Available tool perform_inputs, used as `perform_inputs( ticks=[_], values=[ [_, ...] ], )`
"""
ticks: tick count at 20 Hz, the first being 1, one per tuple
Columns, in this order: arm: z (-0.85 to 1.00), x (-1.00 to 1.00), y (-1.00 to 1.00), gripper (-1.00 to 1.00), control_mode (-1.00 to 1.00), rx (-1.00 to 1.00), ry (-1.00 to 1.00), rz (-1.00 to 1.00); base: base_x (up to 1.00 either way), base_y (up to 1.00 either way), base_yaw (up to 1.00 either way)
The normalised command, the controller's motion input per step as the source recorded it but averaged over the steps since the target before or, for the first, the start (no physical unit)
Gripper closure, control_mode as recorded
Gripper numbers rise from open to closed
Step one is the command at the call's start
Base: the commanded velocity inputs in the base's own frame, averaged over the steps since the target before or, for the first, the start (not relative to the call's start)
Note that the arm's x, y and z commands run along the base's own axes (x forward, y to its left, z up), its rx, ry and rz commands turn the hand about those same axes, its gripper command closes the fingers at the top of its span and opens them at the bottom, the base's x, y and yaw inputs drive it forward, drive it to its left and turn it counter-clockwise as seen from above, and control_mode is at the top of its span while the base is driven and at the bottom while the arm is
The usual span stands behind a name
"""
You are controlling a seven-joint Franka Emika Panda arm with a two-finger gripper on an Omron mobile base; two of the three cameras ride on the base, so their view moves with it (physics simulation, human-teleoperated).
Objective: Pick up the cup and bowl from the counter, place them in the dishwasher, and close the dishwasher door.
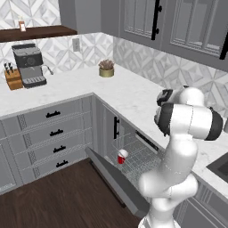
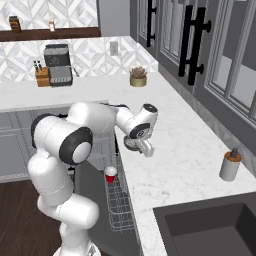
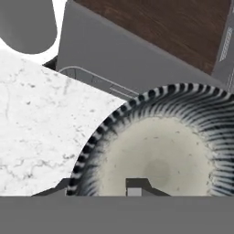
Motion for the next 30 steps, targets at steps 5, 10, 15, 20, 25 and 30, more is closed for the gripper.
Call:
perform_inputs(
  ticks=[5,10,15,20,25,30],
  values=[
    [0.67,-0.58,0.91,1.0,-1.0,-0.11,0.02,0.07,0.0,0.0,0.0],
    [0.42,-0.79,0.57,1.0,-1.0,-0.12,0.12,0.03,0.0,0.0,0.0],
    [-0.01,-0.63,0.45,1.0,-1.0,0.03,0.07,-0.21,0.0,0.0,0.0],
    [-0.38,-0.25,0.34,1.0,-1.0,0.04,0.04,-0.4,0.0,0.0,0.0],
    [-0.56,0.0,0.13,1.0,-1.0,-0.05,0.0,-0.09,0.0,0.0,0.0],
    [-0.65,0.03,0.27,1.0,-1.0,-0.17,0.0,0.07,0.0,0.0,0.0]
  ],
)
